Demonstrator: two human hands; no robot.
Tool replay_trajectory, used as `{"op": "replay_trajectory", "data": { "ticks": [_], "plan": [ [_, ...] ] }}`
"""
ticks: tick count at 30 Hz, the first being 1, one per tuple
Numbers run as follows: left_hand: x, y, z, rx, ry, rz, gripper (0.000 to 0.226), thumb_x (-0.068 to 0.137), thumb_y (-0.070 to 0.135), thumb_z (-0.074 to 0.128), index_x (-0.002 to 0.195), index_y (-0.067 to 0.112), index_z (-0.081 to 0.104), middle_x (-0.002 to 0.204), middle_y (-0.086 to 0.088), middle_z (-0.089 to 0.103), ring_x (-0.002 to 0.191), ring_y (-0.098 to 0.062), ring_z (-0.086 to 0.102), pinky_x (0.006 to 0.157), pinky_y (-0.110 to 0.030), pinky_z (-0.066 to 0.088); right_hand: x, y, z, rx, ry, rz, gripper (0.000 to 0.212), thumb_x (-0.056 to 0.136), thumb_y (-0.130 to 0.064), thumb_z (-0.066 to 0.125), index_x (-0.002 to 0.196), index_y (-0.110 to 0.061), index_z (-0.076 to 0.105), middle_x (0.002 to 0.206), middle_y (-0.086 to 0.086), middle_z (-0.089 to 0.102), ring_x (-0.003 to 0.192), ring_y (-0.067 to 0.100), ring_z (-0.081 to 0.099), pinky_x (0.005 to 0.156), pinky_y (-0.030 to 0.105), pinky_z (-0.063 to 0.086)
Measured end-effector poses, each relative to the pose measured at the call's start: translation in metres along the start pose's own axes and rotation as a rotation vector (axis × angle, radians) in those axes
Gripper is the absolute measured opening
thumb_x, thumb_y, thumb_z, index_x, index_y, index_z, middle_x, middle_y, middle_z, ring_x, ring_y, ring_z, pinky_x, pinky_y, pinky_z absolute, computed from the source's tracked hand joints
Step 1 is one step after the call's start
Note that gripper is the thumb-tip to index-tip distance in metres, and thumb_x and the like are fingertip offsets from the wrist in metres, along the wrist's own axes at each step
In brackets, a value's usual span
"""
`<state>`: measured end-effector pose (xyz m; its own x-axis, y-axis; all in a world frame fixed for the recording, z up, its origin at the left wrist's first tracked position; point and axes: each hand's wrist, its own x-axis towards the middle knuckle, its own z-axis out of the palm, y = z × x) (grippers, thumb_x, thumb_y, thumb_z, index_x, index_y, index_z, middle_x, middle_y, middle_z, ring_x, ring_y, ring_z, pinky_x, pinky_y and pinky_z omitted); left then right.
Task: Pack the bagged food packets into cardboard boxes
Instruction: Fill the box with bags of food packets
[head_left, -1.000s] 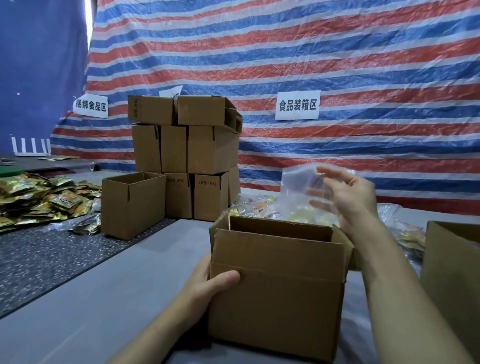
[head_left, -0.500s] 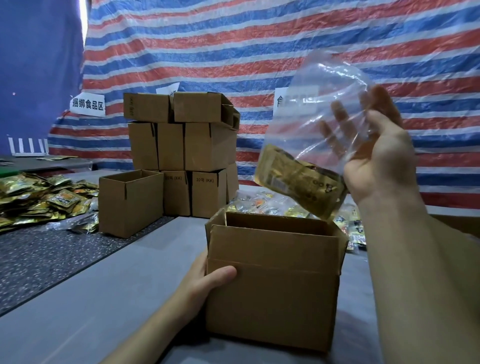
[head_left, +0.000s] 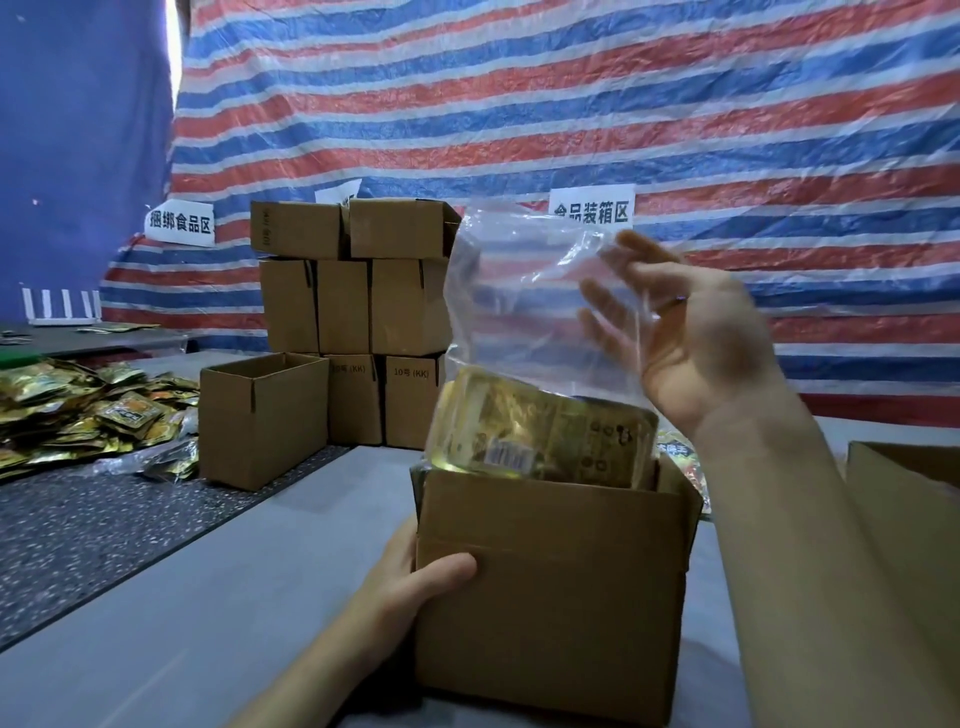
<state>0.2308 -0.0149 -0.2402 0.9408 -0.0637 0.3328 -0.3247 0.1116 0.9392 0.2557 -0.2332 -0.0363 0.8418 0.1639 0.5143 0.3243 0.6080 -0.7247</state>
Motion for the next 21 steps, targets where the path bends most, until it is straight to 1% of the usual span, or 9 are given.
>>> {"op": "replay_trajectory", "data": {
  "ticks": [2, 5, 6, 8, 11, 13, 16, 19, 21],
  "plan": [
    [0.0, 0.001, 0.0, 0.001, -0.014, -0.001, 0.067, 0.053, 0.062, 0.092, 0.111, 0.036, 0.074, 0.116, -0.005, 0.076, 0.107, -0.025, 0.073, 0.082, -0.031, 0.059, 0.0, -0.004, -0.002, 0.011, 0.037, -0.017, 0.03, 0.097, -0.002, 0.043, 0.096, -0.014, 0.071, 0.091, 0.001, 0.077, 0.075, 0.018, 0.075, 0.072, 0.032, 0.06],
    [0.002, -0.001, -0.002, 0.016, -0.008, -0.019, 0.082, 0.052, 0.065, 0.092, 0.121, 0.028, 0.068, 0.119, -0.007, 0.074, 0.11, -0.028, 0.072, 0.086, -0.035, 0.059, -0.001, -0.01, -0.005, 0.009, 0.041, -0.009, 0.03, 0.094, -0.002, 0.044, 0.093, -0.014, 0.071, 0.094, 0.004, 0.078, 0.073, 0.017, 0.074, 0.07, 0.031, 0.06],
    [0.002, -0.001, -0.002, 0.018, -0.017, -0.017, 0.082, 0.054, 0.064, 0.091, 0.123, 0.028, 0.067, 0.12, -0.007, 0.074, 0.111, -0.028, 0.071, 0.087, -0.035, 0.059, -0.002, -0.011, -0.006, 0.013, 0.03, 0.014, 0.03, 0.093, -0.002, 0.044, 0.092, -0.014, 0.072, 0.094, 0.004, 0.078, 0.073, 0.018, 0.073, 0.07, 0.03, 0.06],
    [0.001, 0.0, -0.001, 0.022, -0.044, -0.001, 0.069, 0.06, 0.063, 0.09, 0.119, 0.034, 0.069, 0.122, -0.008, 0.073, 0.113, -0.028, 0.07, 0.088, -0.034, 0.059, -0.002, -0.01, -0.007, 0.001, 0.012, 0.065, 0.029, 0.092, -0.002, 0.045, 0.09, -0.013, 0.072, 0.095, 0.006, 0.078, 0.072, 0.02, 0.074, 0.069, 0.031, 0.061],
    [0.0, 0.002, 0.001, 0.019, -0.039, 0.009, 0.064, 0.06, 0.062, 0.09, 0.115, 0.037, 0.071, 0.122, -0.008, 0.073, 0.113, -0.028, 0.07, 0.086, -0.033, 0.059, -0.002, -0.005, -0.005, -0.047, -0.021, 0.11, 0.029, 0.09, 0.0, 0.045, 0.089, -0.011, 0.071, 0.095, 0.007, 0.078, 0.073, 0.021, 0.074, 0.068, 0.034, 0.061],
    [0.001, 0.002, 0.001, 0.022, -0.04, 0.018, 0.063, 0.06, 0.061, 0.09, 0.115, 0.036, 0.072, 0.121, -0.008, 0.073, 0.111, -0.028, 0.071, 0.084, -0.032, 0.059, -0.001, 0.001, -0.004, -0.106, -0.07, 0.128, 0.028, 0.085, -0.001, 0.047, 0.087, -0.012, 0.073, 0.097, 0.007, 0.078, 0.081, 0.024, 0.075, 0.075, 0.038, 0.061],
    [0.0, 0.001, 0.0, 0.018, -0.035, 0.019, 0.073, 0.06, 0.059, 0.091, 0.121, 0.027, 0.069, 0.12, -0.009, 0.074, 0.11, -0.028, 0.072, 0.083, -0.031, 0.059, -0.002, 0.006, -0.005, -0.303, -0.168, 0.146, 0.03, 0.072, -0.009, 0.051, 0.087, -0.012, 0.077, 0.1, 0.01, 0.078, 0.093, 0.026, 0.075, 0.082, 0.041, 0.057],
    [0.001, -0.001, -0.001, 0.018, -0.042, 0.003, 0.092, 0.057, 0.06, 0.092, 0.129, 0.013, 0.058, 0.119, -0.01, 0.074, 0.109, -0.028, 0.072, 0.083, -0.031, 0.059, -0.005, 0.005, -0.009, -0.6, -0.294, 0.206, 0.033, 0.08, -0.008, 0.048, 0.074, -0.012, 0.08, 0.095, 0.013, 0.078, 0.089, 0.026, 0.076, 0.079, 0.038, 0.056],
    [0.001, -0.001, -0.001, 0.026, -0.042, 0.007, 0.096, 0.055, 0.06, 0.092, 0.129, 0.01, 0.057, 0.117, -0.009, 0.074, 0.107, -0.027, 0.072, 0.081, -0.03, 0.059, -0.006, 0.006, -0.009, -0.819, -0.338, 0.265, 0.036, 0.087, -0.001, 0.048, 0.077, -0.012, 0.081, 0.09, 0.012, 0.078, 0.084, 0.026, 0.076, 0.071, 0.032, 0.06]
  ]
}}
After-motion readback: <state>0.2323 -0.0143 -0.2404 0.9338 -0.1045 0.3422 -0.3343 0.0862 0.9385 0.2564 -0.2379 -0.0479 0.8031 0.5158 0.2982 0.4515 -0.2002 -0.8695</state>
